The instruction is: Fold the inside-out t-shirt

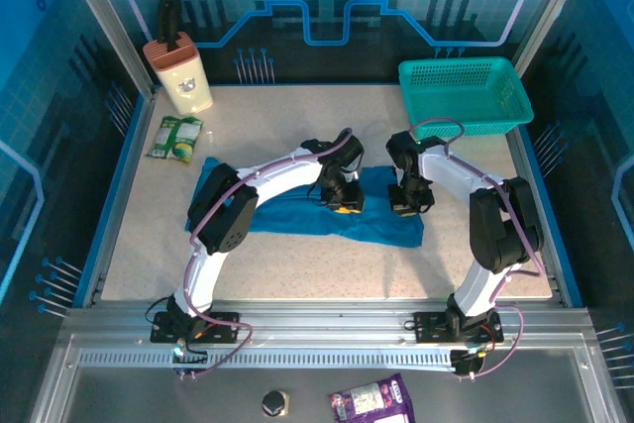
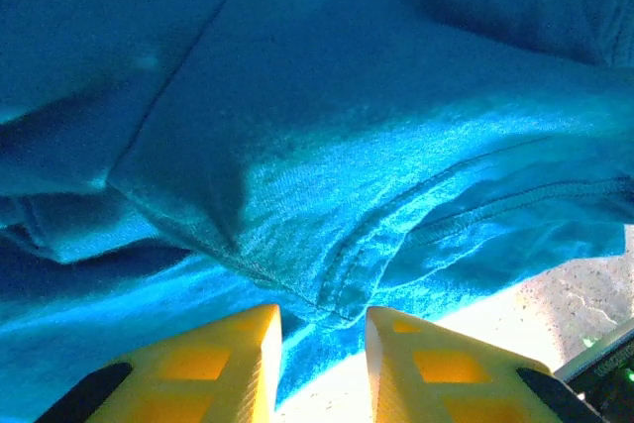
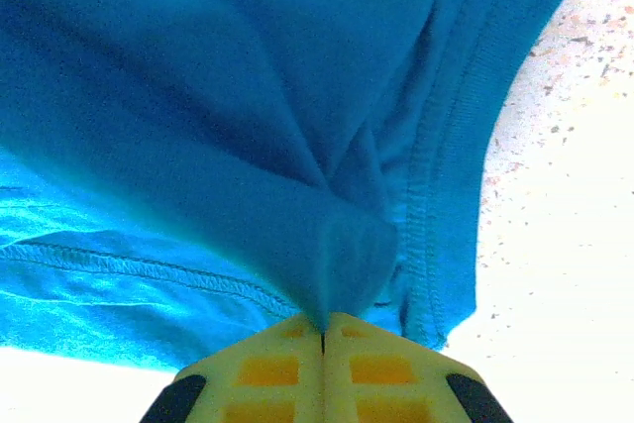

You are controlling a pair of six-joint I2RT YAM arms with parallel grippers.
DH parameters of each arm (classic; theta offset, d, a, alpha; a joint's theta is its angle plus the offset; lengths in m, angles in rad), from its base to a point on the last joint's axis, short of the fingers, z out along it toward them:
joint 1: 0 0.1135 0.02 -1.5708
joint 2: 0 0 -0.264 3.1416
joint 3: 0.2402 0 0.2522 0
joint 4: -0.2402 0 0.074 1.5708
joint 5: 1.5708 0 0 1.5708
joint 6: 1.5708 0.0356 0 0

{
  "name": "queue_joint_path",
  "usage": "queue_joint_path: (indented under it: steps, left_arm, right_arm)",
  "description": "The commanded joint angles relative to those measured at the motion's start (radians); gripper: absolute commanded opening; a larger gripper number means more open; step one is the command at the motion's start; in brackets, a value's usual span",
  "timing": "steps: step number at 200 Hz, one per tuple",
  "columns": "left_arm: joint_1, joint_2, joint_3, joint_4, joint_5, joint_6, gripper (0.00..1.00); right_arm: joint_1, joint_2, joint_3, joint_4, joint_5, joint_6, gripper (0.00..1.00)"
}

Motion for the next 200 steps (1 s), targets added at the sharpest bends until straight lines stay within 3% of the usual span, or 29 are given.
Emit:
queue_joint_path:
  steps: [1,58,81,109,144,200]
  left_arm:
    - [-0.009,0.025,-0.022,0.021,-0.023,-0.047,0.31]
    - [-0.021,0.072,-0.013,0.046,0.027,-0.069,0.29]
    - [-0.021,0.072,-0.013,0.047,0.03,-0.066,0.19]
    - [-0.021,0.038,-0.016,0.037,0.012,-0.052,0.0]
    - [-0.005,-0.076,-0.054,0.017,-0.029,-0.04,0.0]
    - [0.0,-0.183,-0.191,0.03,0.059,-0.045,0.0]
  right_arm:
    - [0.002,-0.021,-0.017,0.018,-0.034,0.006,0.01]
    - [0.002,-0.035,-0.013,0.015,-0.042,0.009,0.01]
    - [0.002,-0.051,-0.015,0.006,-0.042,0.015,0.01]
    - [0.002,-0.086,-0.009,-0.016,-0.035,0.02,0.01]
    - [0.002,-0.161,-0.024,-0.063,-0.025,0.036,0.01]
    - [0.018,-0.253,-0.161,-0.067,-0.125,0.082,0.05]
